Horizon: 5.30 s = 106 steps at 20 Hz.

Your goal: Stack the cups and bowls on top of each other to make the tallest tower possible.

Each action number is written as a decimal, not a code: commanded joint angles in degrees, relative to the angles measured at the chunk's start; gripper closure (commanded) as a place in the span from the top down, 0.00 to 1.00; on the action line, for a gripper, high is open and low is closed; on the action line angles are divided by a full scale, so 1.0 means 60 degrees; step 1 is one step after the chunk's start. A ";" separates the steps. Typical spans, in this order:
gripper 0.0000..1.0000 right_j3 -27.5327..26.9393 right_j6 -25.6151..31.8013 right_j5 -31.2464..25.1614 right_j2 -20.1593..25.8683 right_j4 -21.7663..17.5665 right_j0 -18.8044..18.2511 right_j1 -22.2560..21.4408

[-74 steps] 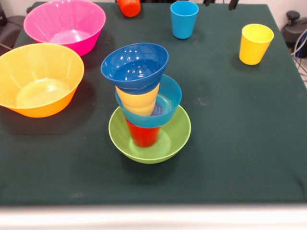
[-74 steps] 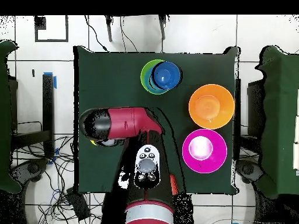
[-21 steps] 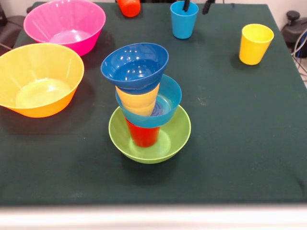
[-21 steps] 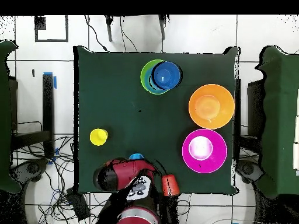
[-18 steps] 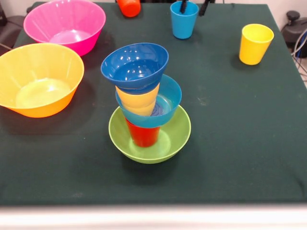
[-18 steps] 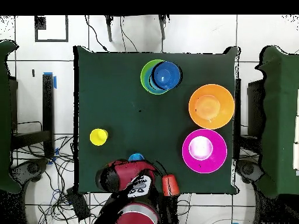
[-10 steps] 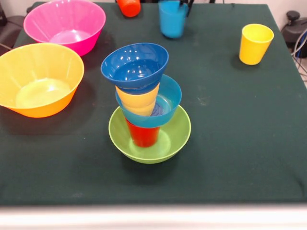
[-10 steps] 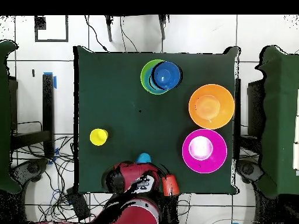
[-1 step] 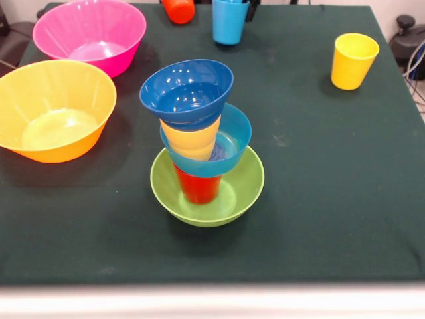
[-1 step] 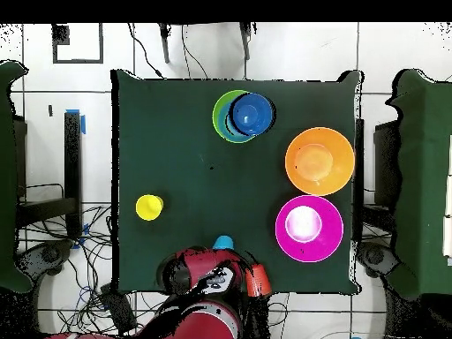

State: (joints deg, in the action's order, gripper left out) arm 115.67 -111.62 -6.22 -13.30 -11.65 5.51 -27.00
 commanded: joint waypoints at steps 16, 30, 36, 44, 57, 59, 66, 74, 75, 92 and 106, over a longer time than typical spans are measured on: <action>0.00 -0.1213 -0.0972 -0.0871 0.1161 0.0571 -0.0118 0.0220; 0.00 -0.1257 -0.0953 -0.0934 0.1174 0.0562 -0.0165 0.0212; 0.00 -0.1247 -0.0969 -0.0899 0.1173 0.0559 -0.0176 0.0236; 0.00 -0.1274 -0.0950 -0.0964 0.1183 0.0566 -0.0187 0.0220; 0.00 -0.1178 -0.1023 -0.1969 0.0613 0.0703 0.0067 -0.1540; 0.00 -0.1420 -0.0923 -0.2096 0.0683 0.0699 -0.0015 -0.1617; 0.00 -0.2112 -0.0612 -0.3590 0.0913 0.0822 -0.0287 -0.2098; 0.00 -0.2811 0.0153 -0.5353 0.1595 0.1075 -0.1017 -0.2671; 0.00 -0.2873 0.0244 -0.5586 0.1674 0.1103 -0.1112 -0.2751; 0.00 -0.3747 0.1272 -0.8399 0.2715 0.0963 -0.2306 -0.3682; 0.00 -0.4977 0.2105 -0.9311 0.3646 0.0512 -0.3373 -0.3474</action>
State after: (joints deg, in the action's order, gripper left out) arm 90.10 -111.62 -56.86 0.70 -6.20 -12.46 -49.42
